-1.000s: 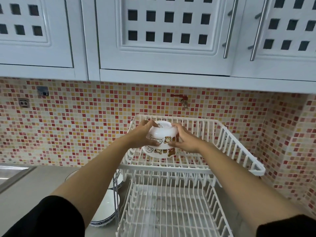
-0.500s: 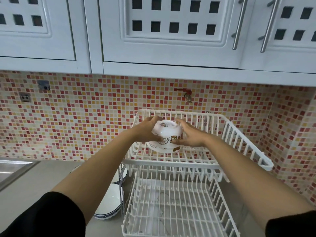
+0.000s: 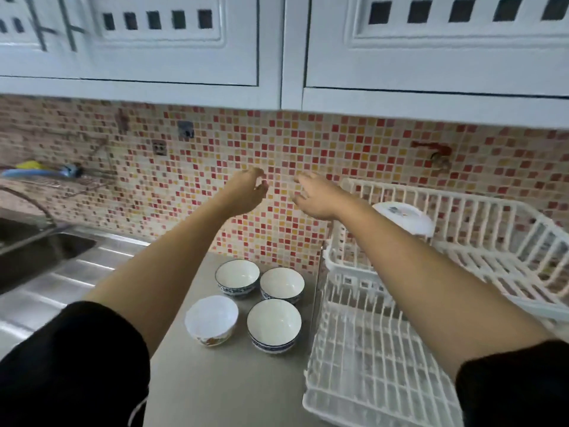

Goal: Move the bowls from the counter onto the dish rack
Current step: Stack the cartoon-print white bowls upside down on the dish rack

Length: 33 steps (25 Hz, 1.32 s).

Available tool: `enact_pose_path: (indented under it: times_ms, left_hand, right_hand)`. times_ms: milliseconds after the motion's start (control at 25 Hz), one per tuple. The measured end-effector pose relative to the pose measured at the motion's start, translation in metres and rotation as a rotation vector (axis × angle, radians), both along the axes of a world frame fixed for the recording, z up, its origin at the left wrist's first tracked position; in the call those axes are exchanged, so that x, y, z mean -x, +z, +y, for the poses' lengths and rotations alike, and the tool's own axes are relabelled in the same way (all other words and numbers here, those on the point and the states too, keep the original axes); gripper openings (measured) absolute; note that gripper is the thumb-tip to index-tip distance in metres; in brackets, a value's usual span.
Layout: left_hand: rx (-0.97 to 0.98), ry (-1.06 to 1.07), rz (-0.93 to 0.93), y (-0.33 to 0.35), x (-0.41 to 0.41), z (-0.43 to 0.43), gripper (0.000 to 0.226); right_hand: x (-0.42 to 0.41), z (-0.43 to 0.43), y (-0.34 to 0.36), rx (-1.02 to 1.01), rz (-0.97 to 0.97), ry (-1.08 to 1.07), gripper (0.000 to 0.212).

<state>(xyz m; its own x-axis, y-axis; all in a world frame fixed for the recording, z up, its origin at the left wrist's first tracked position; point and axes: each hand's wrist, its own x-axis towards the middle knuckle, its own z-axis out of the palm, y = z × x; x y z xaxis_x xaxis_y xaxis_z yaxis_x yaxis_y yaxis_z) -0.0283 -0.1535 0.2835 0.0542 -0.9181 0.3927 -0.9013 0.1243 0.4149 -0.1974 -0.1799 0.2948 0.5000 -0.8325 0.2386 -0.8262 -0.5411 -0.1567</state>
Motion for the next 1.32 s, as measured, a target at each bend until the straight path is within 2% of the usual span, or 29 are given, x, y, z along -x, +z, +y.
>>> enact_pose_path:
  times_ms: [200, 400, 600, 720, 840, 1000, 1120, 1240, 1320]
  left_hand:
    - [-0.15, 0.136, -0.069, -0.052, -0.088, 0.016, 0.047]
    - [-0.332, 0.166, -0.121, -0.128, -0.137, 0.015, 0.048]
    - [-0.517, 0.235, -0.029, -0.211, -0.16, 0.004, 0.05]
    - [-0.613, 0.303, 0.034, -0.26, -0.169, -0.004, 0.05]
    - [-0.715, 0.362, 0.097, -0.297, -0.173, -0.012, 0.05]
    - [-0.783, 0.409, 0.173, -0.324, -0.169, -0.023, 0.048]
    - [-0.837, 0.431, 0.252, -0.337, -0.163, -0.024, 0.04]
    - [-0.862, 0.441, 0.283, -0.336, -0.16, -0.024, 0.05]
    - [-0.827, 0.465, 0.357, -0.329, -0.164, -0.023, 0.049]
  right_hand:
    - [-0.105, 0.002, -0.048, -0.075, 0.048, 0.025, 0.059]
    - [-0.152, 0.003, -0.128, -0.136, -0.052, -0.088, 0.053]
    - [-0.164, -0.023, -0.21, -0.261, -0.012, -0.187, 0.051]
    - [-0.169, -0.048, -0.258, -0.321, 0.09, -0.177, 0.047]
    - [-0.172, -0.064, -0.297, -0.339, 0.207, -0.151, 0.053]
    - [-0.175, -0.077, -0.331, -0.346, 0.362, -0.122, 0.052]
    - [-0.181, -0.082, -0.343, -0.277, 0.49, -0.062, 0.037]
    - [-0.187, -0.08, -0.339, -0.231, 0.456, -0.044, 0.032]
    - [-0.188, -0.076, -0.33, -0.254, 0.351, -0.071, 0.029]
